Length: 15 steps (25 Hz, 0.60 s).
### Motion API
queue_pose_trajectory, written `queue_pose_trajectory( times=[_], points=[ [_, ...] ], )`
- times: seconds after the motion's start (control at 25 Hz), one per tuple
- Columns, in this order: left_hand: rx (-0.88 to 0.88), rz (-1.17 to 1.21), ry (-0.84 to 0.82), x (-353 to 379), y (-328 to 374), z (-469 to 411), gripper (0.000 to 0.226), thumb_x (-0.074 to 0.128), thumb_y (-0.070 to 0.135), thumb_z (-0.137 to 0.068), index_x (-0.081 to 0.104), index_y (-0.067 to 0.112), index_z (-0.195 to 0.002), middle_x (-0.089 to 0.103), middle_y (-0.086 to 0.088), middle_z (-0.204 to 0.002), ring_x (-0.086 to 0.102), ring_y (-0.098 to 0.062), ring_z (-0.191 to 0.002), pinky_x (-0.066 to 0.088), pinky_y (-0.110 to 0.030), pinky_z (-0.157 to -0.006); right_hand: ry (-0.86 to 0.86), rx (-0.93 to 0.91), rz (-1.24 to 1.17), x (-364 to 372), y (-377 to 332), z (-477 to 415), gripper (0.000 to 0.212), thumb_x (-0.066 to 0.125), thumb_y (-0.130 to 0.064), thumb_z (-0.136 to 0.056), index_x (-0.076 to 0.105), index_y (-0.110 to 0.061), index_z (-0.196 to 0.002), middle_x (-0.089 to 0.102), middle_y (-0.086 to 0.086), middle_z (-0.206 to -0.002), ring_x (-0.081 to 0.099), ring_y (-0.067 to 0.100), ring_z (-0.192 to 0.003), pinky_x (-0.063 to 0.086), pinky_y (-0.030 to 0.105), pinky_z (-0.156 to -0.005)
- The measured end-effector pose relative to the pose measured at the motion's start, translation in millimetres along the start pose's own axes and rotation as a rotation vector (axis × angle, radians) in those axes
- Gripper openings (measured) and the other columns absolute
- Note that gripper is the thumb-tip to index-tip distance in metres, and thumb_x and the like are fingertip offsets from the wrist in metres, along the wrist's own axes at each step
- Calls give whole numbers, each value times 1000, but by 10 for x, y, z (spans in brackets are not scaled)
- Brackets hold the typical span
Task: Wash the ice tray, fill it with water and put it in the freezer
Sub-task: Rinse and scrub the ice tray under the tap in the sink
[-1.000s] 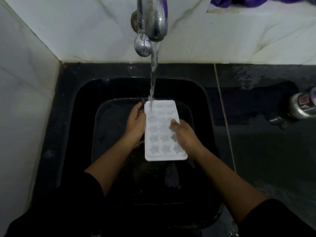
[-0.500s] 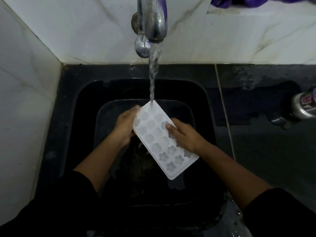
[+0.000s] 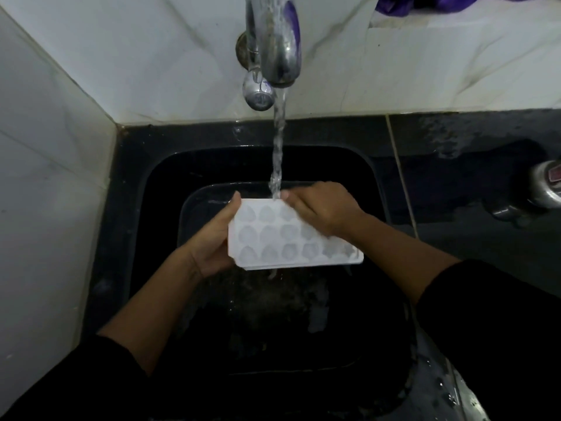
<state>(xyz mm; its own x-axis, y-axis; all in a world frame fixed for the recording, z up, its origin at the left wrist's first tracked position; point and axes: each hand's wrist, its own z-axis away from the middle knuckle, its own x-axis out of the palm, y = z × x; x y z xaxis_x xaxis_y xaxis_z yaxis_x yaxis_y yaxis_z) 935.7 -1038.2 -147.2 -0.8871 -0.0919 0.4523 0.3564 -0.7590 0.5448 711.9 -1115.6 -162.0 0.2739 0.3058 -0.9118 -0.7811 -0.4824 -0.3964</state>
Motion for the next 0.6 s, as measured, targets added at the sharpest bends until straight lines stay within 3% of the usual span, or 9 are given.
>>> queue_pose_trajectory(
  times=[0.08, 0.12, 0.2, 0.28, 0.4, 0.48, 0.6],
  points=[
    [39, 67, -7, 112, -104, -22, 73, 32, 66, -101, 59, 13, -144, 67, -14, -142, 64, -34, -130, 48, -51, -109, 245, 269, -52, 228, 22, -112, 68, 18, -65, -102, 68, -18, -101, 70, 10, -98, 67, 35, -95, 48, 43, -77],
    [59, 79, 12, 161, -171, -44, 73, 30, 66, -103, 57, 14, -146, 67, -14, -141, 64, -34, -130, 48, -52, -110, 305, 457, -105, 343, -3, -155, 70, 21, -65, -102, 68, -15, -117, 67, 16, -118, 62, 39, -113, 48, 49, -93],
    [94, 103, 51, 208, -278, -92, 74, 28, 67, -104, 57, 15, -147, 68, -14, -141, 65, -33, -130, 49, -52, -110, 190, 716, -272, 519, -221, -170, 73, 29, -62, -105, 43, -10, -154, 37, 25, -159, 32, 44, -148, 26, 58, -120],
    [127, 132, 66, 212, -334, -143, 76, 30, 69, -102, 56, 15, -149, 65, -16, -144, 62, -33, -134, 48, -52, -114, 0, 624, -338, 681, -588, -42, 74, 31, -56, -108, 16, -11, -165, 10, 22, -171, 7, 40, -158, 8, 58, -126],
    [166, 173, 131, 162, -394, -168, 79, 35, 72, -101, 57, 13, -149, 64, -16, -145, 60, -33, -136, 43, -53, -118, -135, 372, -471, 784, -847, 145, 70, 23, -59, -108, 4, -27, -166, -7, 7, -174, -11, 27, -160, -4, 54, -127],
    [217, 165, 162, 162, -421, -124, 75, 32, 67, -105, 58, 11, -147, 67, -16, -141, 64, -32, -132, 51, -51, -111, -162, 417, -431, 772, -647, 40, 74, 18, -68, -103, 5, -32, -166, -9, 4, -174, -13, 25, -160, -4, 58, -127],
    [257, 86, 174, 265, -386, 87, 69, 26, 61, -106, 62, 13, -140, 72, -13, -134, 71, -27, -121, 62, -41, -96, -119, 573, -261, 560, -221, -148, 75, 39, -58, -104, 14, -24, -165, 4, 15, -173, 4, 38, -159, 10, 61, -125]
  ],
)
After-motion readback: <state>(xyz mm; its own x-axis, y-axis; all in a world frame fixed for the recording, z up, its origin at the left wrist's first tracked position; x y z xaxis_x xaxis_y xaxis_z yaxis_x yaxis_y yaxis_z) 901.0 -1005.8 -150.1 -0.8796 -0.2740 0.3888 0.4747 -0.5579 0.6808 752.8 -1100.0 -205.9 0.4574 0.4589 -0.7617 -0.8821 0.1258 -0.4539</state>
